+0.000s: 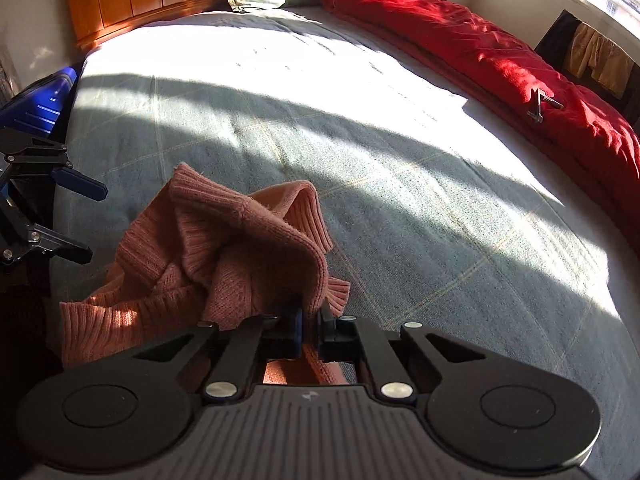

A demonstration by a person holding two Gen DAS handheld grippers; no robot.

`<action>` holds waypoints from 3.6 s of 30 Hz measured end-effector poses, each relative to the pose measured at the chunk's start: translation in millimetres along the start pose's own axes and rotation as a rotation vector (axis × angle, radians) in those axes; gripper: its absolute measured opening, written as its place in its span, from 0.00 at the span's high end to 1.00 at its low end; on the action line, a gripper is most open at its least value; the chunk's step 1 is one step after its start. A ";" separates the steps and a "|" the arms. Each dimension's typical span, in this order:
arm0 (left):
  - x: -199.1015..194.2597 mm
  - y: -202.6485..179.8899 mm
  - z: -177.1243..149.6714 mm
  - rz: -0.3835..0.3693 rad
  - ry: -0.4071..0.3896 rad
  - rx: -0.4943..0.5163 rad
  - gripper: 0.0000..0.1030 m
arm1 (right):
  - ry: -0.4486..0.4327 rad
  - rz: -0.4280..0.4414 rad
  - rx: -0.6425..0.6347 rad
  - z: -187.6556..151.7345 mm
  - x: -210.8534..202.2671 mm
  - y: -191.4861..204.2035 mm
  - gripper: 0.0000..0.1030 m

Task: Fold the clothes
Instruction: 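Grasp the sweater edge with the right gripper while the left gripper grasps another edge, then lift the sweater with both grippers and spread it out over the bed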

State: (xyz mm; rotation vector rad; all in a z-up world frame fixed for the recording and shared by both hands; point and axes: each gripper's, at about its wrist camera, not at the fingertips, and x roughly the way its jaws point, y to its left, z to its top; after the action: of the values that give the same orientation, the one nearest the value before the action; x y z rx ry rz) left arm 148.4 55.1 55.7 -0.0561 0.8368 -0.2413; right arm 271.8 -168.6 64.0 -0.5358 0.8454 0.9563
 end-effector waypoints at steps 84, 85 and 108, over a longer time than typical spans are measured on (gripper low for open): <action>95.2 -1.7 171.0 0.127 -0.155 0.481 0.97 | -0.132 -0.428 0.522 -86.2 -86.6 -85.9 0.95; 102.8 1.1 177.0 0.130 -0.147 0.488 0.97 | -0.127 -0.448 0.523 -83.7 -87.0 -84.8 0.95; 252.5 -7.1 221.4 0.324 -0.042 0.616 0.95 | 0.025 -0.720 0.703 -68.5 -12.0 -184.1 0.95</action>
State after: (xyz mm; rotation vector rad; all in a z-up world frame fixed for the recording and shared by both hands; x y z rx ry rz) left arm 473.7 -20.9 21.2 0.6439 0.6889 -0.1821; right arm 402.4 -314.1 41.2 -0.2001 0.8549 -0.0284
